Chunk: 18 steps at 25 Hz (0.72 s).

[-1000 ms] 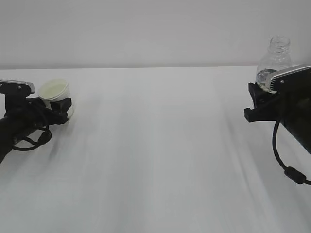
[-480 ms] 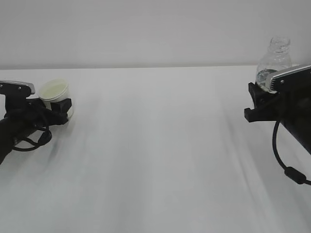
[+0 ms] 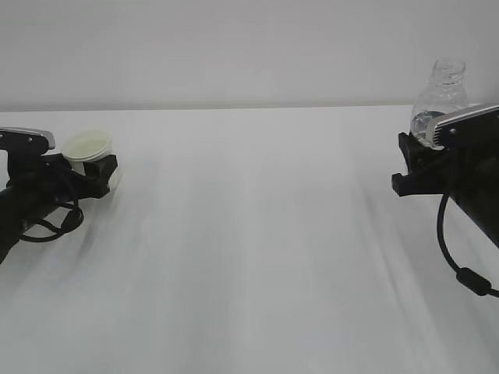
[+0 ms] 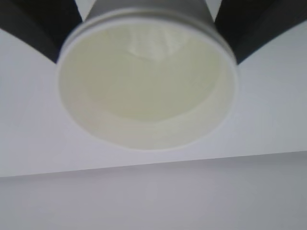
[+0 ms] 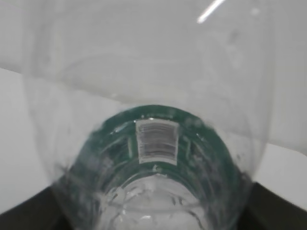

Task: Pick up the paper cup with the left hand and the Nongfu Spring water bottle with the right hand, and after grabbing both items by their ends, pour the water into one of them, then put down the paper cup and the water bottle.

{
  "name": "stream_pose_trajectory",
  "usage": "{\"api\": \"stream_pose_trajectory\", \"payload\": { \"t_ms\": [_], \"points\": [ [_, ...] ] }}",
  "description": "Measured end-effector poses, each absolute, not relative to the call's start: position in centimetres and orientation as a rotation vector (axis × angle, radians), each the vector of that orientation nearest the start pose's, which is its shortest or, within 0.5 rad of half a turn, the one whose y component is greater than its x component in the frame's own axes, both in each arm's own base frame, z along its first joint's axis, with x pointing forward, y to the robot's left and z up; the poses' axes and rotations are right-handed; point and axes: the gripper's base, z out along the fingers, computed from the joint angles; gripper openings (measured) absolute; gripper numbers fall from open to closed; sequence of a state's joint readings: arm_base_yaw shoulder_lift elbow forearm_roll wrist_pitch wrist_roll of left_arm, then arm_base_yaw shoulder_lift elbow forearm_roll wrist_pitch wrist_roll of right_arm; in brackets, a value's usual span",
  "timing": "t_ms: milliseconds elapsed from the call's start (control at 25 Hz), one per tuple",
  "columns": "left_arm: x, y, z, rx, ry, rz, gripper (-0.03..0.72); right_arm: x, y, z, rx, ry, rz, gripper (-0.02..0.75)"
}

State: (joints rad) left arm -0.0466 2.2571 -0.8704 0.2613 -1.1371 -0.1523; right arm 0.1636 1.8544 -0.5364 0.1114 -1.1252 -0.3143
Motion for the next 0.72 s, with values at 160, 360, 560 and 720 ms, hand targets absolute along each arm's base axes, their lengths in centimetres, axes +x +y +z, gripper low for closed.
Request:
{"api": "stream_pose_trajectory", "payload": {
  "t_ms": [160, 360, 560, 720],
  "points": [
    [37.8, -3.9, 6.3, 0.177, 1.756, -0.273, 0.576, 30.8, 4.2, 14.4, -0.284, 1.657, -0.162, 0.463],
    [36.4, -3.8, 5.4, 0.173, 1.806, -0.278, 0.577, 30.8, 4.2, 14.4, -0.284, 1.657, -0.162, 0.463],
    [35.8, -3.8, 5.1, 0.175, 1.829, -0.277, 0.577, 30.8, 4.2, 14.4, -0.284, 1.657, -0.162, 0.463],
    [34.7, -3.8, 5.6, 0.206, 1.840, -0.254, 0.577, 30.8, 4.2, 14.4, -0.284, 1.657, -0.162, 0.463]
  ]
}}
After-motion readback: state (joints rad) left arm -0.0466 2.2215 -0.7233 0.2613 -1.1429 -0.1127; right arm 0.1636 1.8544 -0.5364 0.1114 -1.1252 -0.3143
